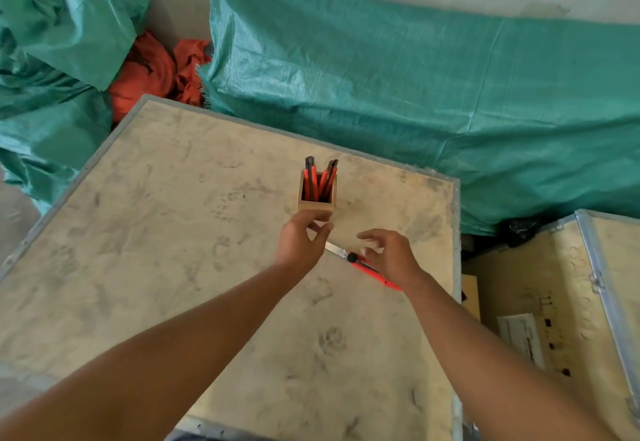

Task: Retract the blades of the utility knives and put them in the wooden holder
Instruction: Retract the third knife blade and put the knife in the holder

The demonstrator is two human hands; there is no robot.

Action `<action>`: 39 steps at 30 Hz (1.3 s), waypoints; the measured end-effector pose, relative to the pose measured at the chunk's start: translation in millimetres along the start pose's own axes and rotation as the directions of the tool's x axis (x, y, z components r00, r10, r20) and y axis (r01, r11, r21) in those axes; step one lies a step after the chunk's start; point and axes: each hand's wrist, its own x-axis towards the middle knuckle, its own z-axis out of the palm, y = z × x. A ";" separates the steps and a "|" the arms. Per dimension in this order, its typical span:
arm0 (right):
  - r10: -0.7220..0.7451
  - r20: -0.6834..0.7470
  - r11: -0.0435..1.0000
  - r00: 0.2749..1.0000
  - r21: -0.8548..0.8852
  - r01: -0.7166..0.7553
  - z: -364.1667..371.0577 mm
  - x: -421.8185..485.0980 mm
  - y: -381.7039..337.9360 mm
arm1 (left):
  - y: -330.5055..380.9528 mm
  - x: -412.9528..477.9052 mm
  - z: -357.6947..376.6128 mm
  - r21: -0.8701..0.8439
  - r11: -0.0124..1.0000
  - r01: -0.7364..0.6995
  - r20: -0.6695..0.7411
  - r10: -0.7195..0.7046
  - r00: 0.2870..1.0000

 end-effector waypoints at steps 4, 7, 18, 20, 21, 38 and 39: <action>0.009 0.075 0.997 0.997 -0.073 -0.004 10.0 -12.4 17.4 | -18.3 1.5 33.5 0.227 0.969 0.095 0.186 -0.139 0.973; -0.034 0.101 0.982 0.994 -0.183 0.052 17.3 -14.2 22.8 | -36.0 10.0 50.8 0.396 0.914 0.091 0.233 -0.196 0.953; -0.057 0.235 0.998 0.970 0.029 0.051 20.0 -23.5 39.3 | -65.6 -0.1 63.8 0.498 0.867 -0.023 0.228 -0.106 0.968; -0.025 0.276 0.998 0.961 0.059 0.009 15.3 -30.9 35.0 | -64.7 -3.1 56.2 0.481 0.876 -0.038 0.245 -0.093 0.965; -0.010 0.284 0.997 0.959 0.079 -0.013 13.6 -35.1 32.8 | -63.3 -4.8 51.8 0.472 0.880 -0.044 0.248 -0.085 0.965; -0.137 0.021 0.891 0.990 0.440 0.114 -9.2 -75.6 -59.5 | 9.9 -55.2 -56.0 0.065 0.998 0.014 0.218 -0.028 0.976; -0.140 0.002 0.881 0.990 0.457 0.124 -11.0 -75.1 -67.4 | 12.4 -64.2 -59.3 0.023 0.998 0.065 0.302 -0.069 0.951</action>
